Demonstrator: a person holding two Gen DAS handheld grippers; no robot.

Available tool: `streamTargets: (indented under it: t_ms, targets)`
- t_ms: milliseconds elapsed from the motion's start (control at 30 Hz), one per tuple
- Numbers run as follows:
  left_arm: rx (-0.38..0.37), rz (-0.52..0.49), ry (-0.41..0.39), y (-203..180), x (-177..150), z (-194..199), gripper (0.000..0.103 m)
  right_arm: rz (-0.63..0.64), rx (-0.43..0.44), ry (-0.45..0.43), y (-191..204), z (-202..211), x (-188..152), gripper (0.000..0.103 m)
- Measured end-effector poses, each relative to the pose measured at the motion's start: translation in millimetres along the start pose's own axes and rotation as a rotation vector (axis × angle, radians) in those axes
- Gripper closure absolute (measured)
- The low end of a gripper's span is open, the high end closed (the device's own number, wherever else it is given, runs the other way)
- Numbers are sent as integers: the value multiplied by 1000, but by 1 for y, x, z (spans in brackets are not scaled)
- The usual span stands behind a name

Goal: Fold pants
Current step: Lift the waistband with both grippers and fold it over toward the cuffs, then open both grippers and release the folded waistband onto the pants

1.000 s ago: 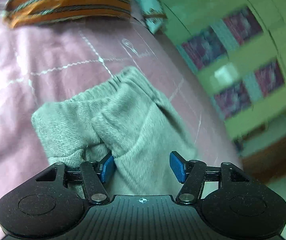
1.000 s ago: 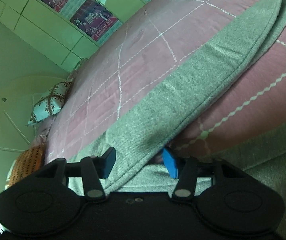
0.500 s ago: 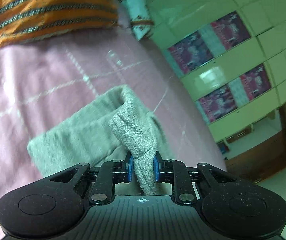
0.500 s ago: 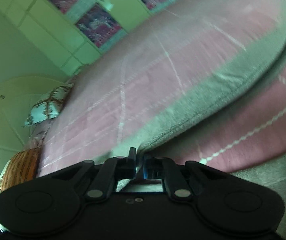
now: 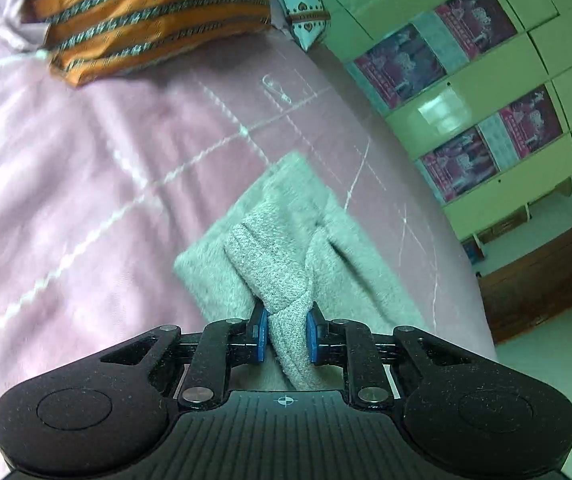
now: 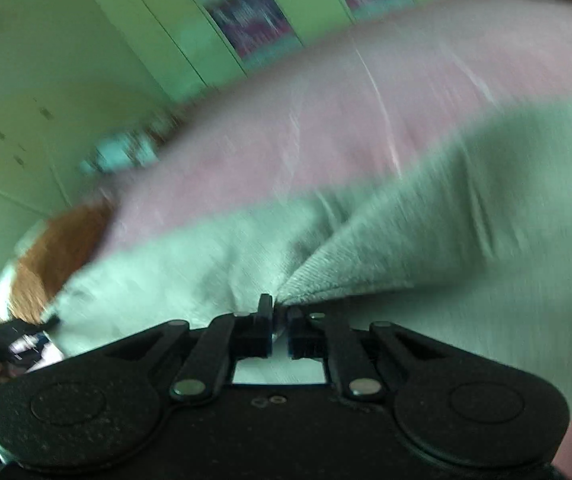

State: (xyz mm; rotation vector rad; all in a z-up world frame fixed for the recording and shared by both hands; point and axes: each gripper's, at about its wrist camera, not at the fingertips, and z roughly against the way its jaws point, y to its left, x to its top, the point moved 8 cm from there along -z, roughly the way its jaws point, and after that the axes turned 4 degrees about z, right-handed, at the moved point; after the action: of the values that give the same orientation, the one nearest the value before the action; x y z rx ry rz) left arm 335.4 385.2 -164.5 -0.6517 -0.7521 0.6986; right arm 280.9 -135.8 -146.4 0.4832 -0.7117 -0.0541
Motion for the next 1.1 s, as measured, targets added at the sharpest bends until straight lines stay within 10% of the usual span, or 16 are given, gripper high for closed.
streamTargets:
  t_ms: [333, 500, 933, 1100]
  targets:
    - [-56, -81, -64, -26, 16, 31, 83, 37, 55, -107, 25, 39, 28, 103]
    - [13, -70, -10, 1, 5, 14, 83, 60, -12, 54, 7, 1, -9, 103]
    - [72, -133, -27, -6, 5, 19, 83, 65, -16, 55, 6, 2, -10, 103]
    - [131, -147, -128, -21, -1, 47, 64, 64, 19, 1, 11, 27, -1, 91]
